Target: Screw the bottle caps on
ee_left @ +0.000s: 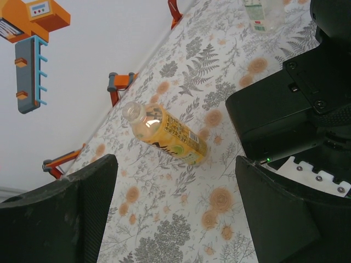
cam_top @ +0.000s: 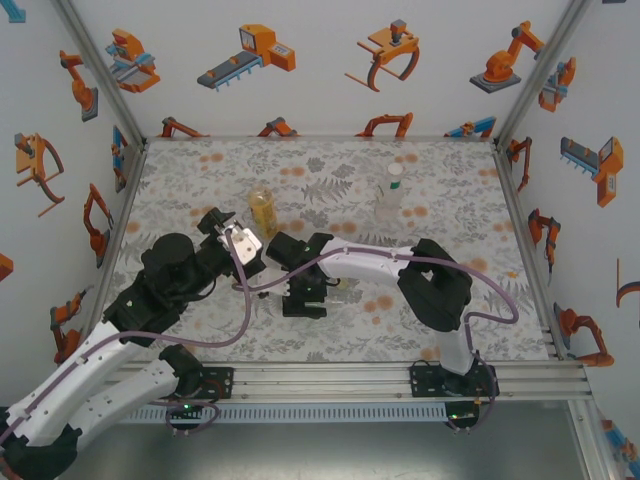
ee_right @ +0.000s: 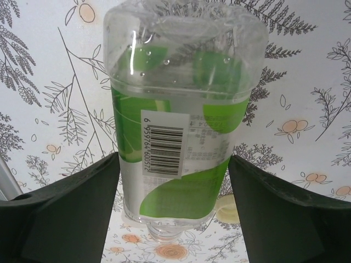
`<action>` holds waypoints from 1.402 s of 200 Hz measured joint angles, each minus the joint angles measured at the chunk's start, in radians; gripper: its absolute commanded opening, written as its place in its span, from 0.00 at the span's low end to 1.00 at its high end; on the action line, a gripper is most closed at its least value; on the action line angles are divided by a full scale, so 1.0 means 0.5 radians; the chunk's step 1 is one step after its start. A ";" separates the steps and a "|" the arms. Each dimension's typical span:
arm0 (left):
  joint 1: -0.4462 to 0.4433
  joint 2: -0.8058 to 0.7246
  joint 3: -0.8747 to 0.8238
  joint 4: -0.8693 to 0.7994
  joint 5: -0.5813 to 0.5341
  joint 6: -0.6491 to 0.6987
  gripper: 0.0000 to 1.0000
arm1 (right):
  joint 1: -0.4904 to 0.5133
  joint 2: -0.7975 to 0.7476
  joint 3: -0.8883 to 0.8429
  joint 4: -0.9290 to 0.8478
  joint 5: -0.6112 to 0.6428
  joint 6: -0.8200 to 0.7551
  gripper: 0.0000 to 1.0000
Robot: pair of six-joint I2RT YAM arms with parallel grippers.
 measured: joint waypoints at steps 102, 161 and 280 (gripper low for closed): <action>0.011 0.021 0.000 0.027 0.063 -0.002 0.82 | -0.031 -0.674 -0.415 0.182 -0.004 -0.016 0.77; 0.011 0.156 0.031 -0.059 0.204 0.016 0.85 | -0.197 -1.263 -0.903 0.333 -0.031 0.024 0.77; 0.014 0.758 0.292 -0.564 0.880 0.213 0.87 | -0.625 -2.439 -1.434 0.694 -0.079 0.378 0.81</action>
